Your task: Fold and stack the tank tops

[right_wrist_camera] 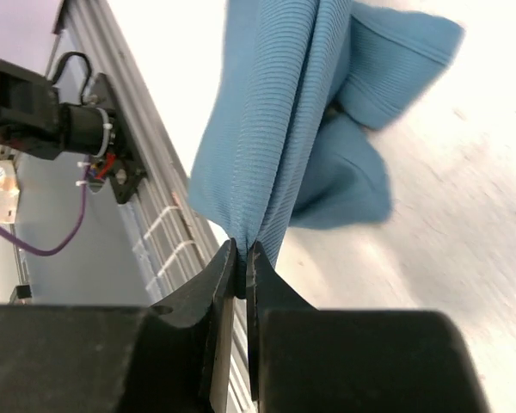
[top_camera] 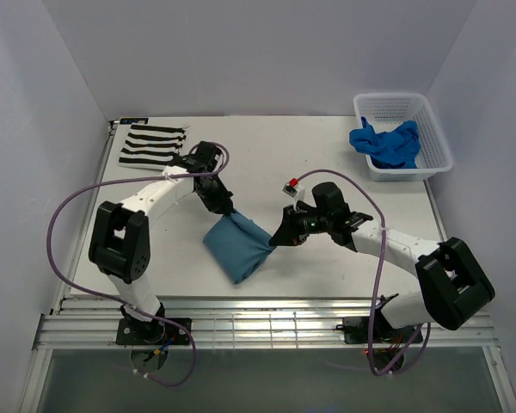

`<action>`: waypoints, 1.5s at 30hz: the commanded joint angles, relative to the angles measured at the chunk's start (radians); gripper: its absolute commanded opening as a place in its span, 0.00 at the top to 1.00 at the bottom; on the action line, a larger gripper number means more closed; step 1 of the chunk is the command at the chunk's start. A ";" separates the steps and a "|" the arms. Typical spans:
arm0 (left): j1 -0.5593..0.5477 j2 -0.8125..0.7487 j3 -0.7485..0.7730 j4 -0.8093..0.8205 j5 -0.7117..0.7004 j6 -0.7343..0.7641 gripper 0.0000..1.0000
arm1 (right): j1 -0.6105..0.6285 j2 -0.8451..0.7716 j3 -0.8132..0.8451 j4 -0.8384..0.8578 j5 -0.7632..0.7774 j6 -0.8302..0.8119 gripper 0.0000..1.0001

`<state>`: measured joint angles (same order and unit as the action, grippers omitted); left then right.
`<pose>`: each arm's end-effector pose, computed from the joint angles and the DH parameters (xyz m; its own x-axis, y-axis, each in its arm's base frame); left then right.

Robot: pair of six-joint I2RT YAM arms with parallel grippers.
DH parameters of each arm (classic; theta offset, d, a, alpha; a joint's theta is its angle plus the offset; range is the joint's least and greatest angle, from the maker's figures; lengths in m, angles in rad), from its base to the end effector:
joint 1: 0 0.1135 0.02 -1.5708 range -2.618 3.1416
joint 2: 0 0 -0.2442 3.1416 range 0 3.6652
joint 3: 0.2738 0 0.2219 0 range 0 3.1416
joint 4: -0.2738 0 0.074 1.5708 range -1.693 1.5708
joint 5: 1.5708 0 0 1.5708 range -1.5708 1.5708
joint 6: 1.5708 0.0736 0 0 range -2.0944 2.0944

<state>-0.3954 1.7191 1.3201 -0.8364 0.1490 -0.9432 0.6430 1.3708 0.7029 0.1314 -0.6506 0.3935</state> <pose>0.2953 -0.1351 0.1887 -0.8565 -0.5099 -0.0798 -0.4552 0.8192 -0.3487 0.2056 0.2097 0.1999 -0.7205 -0.1585 -0.6751 -0.6686 0.4174 0.6155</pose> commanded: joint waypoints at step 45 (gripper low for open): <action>0.185 -0.325 -0.228 -0.009 -0.184 0.187 0.02 | 0.477 0.406 0.339 -0.293 0.414 -0.149 0.10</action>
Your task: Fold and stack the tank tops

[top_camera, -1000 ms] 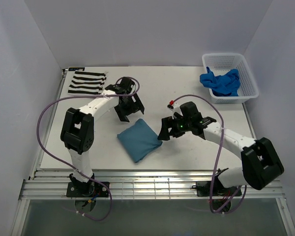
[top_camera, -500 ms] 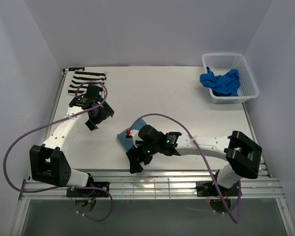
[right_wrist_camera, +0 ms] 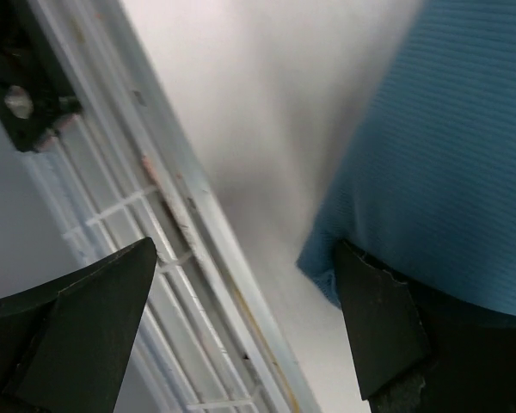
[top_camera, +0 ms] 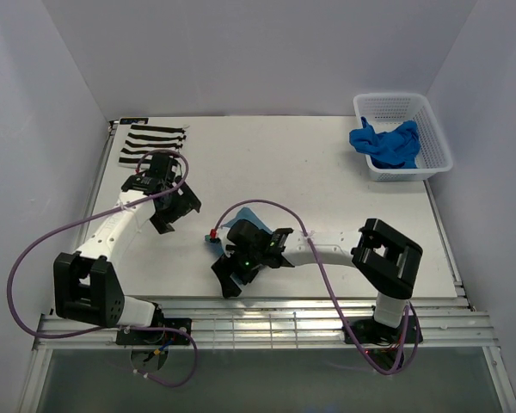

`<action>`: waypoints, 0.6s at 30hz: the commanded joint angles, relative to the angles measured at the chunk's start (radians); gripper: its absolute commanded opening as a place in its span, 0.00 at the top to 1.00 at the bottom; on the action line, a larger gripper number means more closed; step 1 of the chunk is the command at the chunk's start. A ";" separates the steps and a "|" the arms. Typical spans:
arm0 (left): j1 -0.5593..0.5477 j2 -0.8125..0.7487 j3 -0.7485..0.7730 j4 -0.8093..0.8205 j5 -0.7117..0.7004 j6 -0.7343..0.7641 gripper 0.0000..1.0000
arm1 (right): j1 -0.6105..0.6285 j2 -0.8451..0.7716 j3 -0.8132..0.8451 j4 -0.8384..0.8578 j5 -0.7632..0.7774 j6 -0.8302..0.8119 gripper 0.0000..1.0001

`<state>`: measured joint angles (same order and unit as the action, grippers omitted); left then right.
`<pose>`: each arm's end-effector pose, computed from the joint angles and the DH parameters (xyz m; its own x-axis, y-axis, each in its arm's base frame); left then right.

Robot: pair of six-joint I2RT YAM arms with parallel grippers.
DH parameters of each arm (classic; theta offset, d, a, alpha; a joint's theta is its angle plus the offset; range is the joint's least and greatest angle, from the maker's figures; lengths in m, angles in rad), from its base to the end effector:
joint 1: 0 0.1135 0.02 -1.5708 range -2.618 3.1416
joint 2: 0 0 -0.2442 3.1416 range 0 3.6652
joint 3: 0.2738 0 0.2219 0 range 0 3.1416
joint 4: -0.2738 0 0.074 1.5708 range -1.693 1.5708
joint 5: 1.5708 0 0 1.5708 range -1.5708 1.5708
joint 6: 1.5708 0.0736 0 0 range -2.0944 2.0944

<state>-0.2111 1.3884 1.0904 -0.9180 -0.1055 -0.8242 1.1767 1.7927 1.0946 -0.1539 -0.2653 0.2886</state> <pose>0.2448 -0.0445 0.2103 -0.7494 -0.5859 -0.3084 -0.5558 0.8098 -0.1879 0.1248 0.3504 0.1512 -0.5495 -0.6061 -0.5751 -0.8355 0.4002 0.3766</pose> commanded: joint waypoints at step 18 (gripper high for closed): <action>-0.089 0.109 -0.152 0.415 0.494 0.169 0.02 | -0.345 -0.417 -0.266 -0.122 -0.045 -0.266 0.10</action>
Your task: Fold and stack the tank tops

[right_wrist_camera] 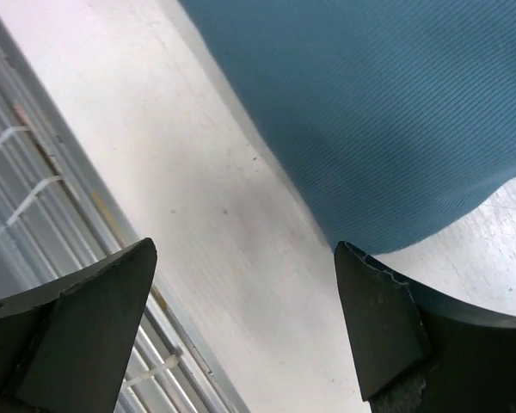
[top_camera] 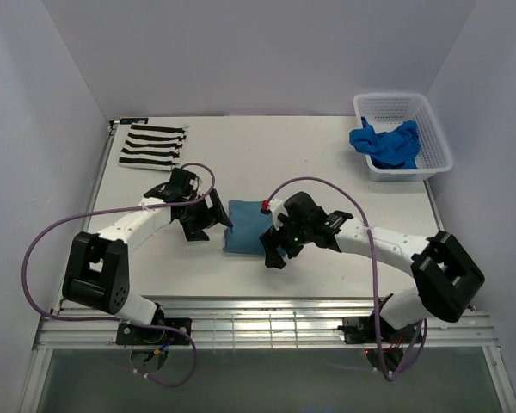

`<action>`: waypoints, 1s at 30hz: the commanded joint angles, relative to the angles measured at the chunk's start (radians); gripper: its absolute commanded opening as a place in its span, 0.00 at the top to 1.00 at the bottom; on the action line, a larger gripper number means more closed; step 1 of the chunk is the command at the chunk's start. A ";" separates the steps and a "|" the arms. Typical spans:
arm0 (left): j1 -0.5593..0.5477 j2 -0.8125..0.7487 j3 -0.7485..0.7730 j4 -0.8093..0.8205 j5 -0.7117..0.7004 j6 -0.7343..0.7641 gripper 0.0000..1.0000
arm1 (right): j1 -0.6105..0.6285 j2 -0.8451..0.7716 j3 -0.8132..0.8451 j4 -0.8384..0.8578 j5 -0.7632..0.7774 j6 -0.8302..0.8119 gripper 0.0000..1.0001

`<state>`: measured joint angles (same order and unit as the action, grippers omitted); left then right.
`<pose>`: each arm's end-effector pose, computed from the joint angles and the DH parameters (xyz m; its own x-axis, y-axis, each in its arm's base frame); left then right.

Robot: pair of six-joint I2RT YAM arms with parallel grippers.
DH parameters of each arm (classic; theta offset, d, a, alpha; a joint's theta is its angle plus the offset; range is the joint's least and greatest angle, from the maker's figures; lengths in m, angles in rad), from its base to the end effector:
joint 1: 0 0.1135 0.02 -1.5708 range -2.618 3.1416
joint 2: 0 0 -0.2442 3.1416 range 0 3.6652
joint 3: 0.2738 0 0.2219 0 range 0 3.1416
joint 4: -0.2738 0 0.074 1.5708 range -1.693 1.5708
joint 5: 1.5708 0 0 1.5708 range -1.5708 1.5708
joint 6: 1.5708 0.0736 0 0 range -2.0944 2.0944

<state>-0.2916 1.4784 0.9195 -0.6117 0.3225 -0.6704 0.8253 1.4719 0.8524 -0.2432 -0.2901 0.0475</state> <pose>0.2485 -0.0989 0.1618 -0.9341 -0.3349 -0.1239 -0.2417 0.8485 -0.4708 0.1871 0.2337 0.1715 -0.5541 -0.5331 -0.6393 -0.8048 0.5392 0.2479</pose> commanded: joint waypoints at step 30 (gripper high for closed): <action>-0.165 0.396 0.266 0.132 -0.039 0.150 1.00 | -0.049 -0.475 -0.118 -0.082 0.212 0.020 0.10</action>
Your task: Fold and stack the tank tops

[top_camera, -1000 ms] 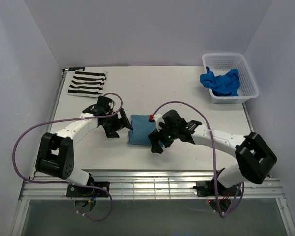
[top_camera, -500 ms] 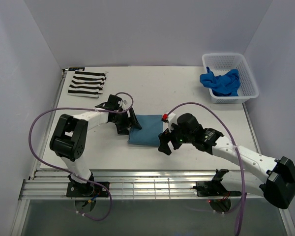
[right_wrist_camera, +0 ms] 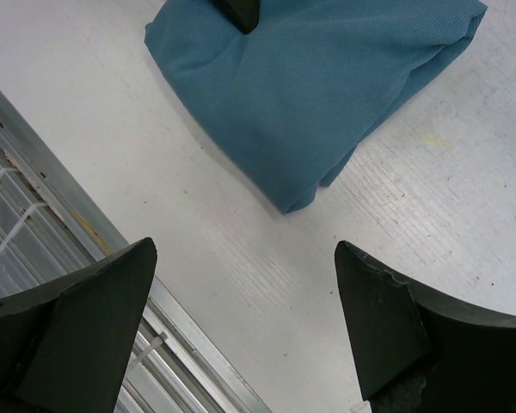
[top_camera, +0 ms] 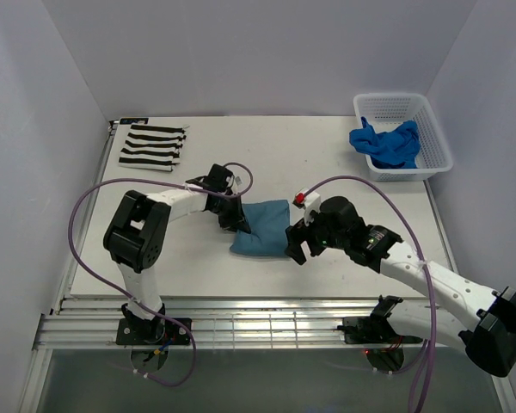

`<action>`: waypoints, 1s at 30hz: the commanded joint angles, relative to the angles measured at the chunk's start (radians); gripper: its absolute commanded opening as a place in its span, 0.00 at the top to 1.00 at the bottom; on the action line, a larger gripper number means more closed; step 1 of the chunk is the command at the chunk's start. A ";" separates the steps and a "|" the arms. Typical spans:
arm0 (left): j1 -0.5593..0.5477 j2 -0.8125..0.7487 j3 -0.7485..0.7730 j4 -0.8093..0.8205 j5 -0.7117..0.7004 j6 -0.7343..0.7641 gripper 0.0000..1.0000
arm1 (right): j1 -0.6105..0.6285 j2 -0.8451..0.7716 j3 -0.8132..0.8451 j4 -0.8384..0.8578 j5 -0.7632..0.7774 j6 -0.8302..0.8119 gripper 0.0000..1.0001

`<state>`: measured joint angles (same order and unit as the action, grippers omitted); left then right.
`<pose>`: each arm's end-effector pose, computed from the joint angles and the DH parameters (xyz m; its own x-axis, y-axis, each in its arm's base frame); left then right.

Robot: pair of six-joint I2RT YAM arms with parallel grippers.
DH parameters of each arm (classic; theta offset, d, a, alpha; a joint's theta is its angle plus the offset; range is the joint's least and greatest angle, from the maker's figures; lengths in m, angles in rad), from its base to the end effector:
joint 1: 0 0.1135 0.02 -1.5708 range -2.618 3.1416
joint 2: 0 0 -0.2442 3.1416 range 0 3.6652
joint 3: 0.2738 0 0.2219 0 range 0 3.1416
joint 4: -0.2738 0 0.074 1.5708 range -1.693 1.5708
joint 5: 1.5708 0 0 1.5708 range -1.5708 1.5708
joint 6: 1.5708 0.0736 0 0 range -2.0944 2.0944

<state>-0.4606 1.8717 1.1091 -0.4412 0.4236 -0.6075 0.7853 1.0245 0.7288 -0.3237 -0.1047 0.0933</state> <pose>0.2902 -0.1777 0.1108 -0.9932 -0.0880 -0.0756 -0.0361 0.8535 -0.5198 0.1606 0.1715 0.2318 -0.4799 -0.3488 -0.8050 -0.7218 0.6786 0.1363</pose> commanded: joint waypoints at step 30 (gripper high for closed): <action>0.341 0.207 0.820 -0.143 -0.471 1.101 1.00 | -0.259 0.075 0.058 0.078 0.175 -0.136 0.10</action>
<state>-0.1303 2.0926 1.8526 -0.5945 -0.0612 0.4095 0.5461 1.1172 0.7635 -0.2993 0.0513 -0.0345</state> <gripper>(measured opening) 0.147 0.900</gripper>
